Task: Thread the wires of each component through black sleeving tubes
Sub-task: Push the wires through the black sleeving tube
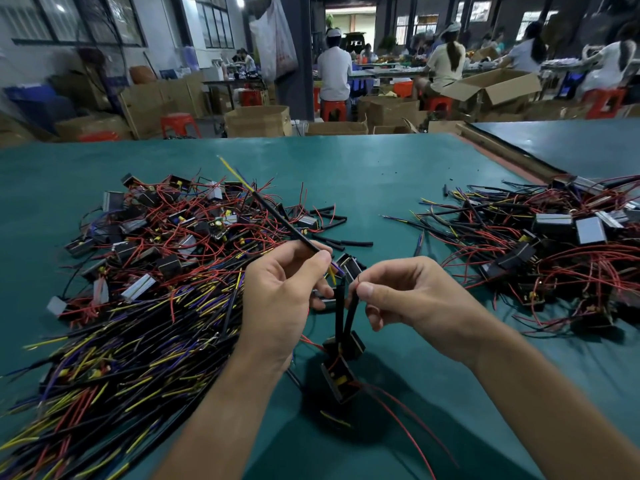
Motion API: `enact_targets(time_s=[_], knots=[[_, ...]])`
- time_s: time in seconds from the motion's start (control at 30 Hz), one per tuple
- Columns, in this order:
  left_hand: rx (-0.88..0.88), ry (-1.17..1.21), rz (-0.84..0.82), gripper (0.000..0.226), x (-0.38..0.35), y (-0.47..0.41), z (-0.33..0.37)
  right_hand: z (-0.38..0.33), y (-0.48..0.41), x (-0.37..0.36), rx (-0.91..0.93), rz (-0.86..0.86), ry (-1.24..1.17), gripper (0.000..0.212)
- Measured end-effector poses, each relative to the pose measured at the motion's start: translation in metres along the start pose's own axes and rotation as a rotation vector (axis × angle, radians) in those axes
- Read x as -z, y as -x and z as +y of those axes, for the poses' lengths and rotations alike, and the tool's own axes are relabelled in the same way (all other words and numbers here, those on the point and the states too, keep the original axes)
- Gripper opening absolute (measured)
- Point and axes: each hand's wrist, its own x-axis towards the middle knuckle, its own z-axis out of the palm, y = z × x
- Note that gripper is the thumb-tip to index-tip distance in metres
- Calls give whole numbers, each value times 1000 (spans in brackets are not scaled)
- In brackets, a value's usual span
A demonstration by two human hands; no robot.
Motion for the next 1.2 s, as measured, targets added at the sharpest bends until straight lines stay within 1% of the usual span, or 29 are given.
enact_targets(time_s=[0.17,0.43,0.5,0.57,0.63,0.87,1.03,1.2], knots=[[-10,-6,-26,17,-1,0,-1,0,-1,-1,21,16,-4,6],[2,-7,-90,21,2,2,0,1,-1,-3,31,1,-21,6],[39,50,-139,19,3,2,1,1,-1,-4,35,-1,-25,5],[109,129,-223,15,4,2,2,1,-1,-4,39,-5,-35,5],[156,148,-277,21,5,1,2,2,-1,-3,47,-4,-34,5],[153,84,-268,23,5,0,1,3,-1,-4,76,-14,-11,6],[185,85,-266,23,6,1,1,2,-1,-3,74,-7,-10,7],[232,70,-263,18,7,0,2,1,0,-5,67,1,18,19]])
